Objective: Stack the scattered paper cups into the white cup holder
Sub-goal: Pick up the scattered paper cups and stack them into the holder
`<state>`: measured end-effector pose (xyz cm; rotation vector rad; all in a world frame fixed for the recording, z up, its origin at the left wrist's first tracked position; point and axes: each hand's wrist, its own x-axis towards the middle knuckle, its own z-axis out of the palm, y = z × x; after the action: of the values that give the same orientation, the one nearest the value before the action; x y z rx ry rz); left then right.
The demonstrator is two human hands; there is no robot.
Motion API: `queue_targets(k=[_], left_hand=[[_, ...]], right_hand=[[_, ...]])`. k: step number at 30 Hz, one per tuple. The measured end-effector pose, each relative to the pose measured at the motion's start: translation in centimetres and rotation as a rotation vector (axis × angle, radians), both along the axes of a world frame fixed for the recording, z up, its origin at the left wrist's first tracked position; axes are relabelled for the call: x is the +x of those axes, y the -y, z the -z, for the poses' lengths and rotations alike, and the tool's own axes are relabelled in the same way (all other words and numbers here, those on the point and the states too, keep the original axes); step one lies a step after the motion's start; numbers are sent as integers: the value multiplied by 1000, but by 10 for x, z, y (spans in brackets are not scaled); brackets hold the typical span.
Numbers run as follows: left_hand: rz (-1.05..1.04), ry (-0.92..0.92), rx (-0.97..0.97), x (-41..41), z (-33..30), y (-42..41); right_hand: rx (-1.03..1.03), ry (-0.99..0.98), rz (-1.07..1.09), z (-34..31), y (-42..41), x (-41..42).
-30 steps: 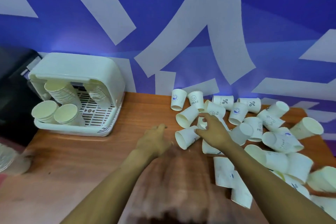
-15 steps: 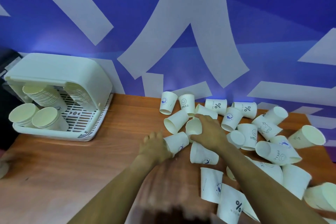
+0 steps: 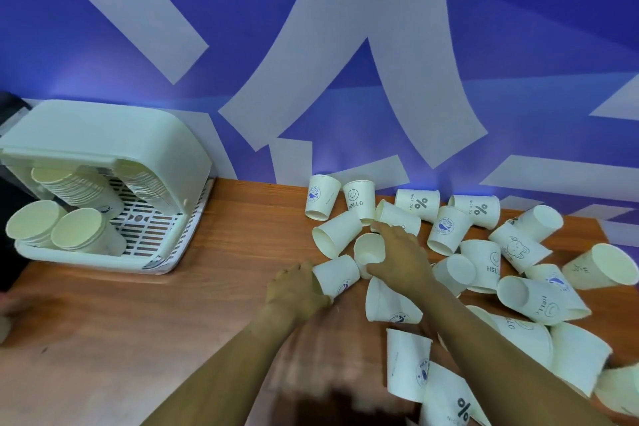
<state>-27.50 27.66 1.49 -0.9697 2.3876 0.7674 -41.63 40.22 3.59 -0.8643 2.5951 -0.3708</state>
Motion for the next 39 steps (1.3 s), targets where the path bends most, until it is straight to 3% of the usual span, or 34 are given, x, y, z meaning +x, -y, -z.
queue_targets(k=[10,23,30,39], left_hand=[[-84,-107,-13,36,-34,31],[-16,-359,-149,88,-103,71],[14,-415,-206,137,-131,123],[36,-477,-169,224,-141,230]], right_hand=[[78,-72,-2,-17,11,18],[-219,-53,23,-86,45,81],[-298,-49,26,-104,91,137],[-245,-66,47,-114,189,232]])
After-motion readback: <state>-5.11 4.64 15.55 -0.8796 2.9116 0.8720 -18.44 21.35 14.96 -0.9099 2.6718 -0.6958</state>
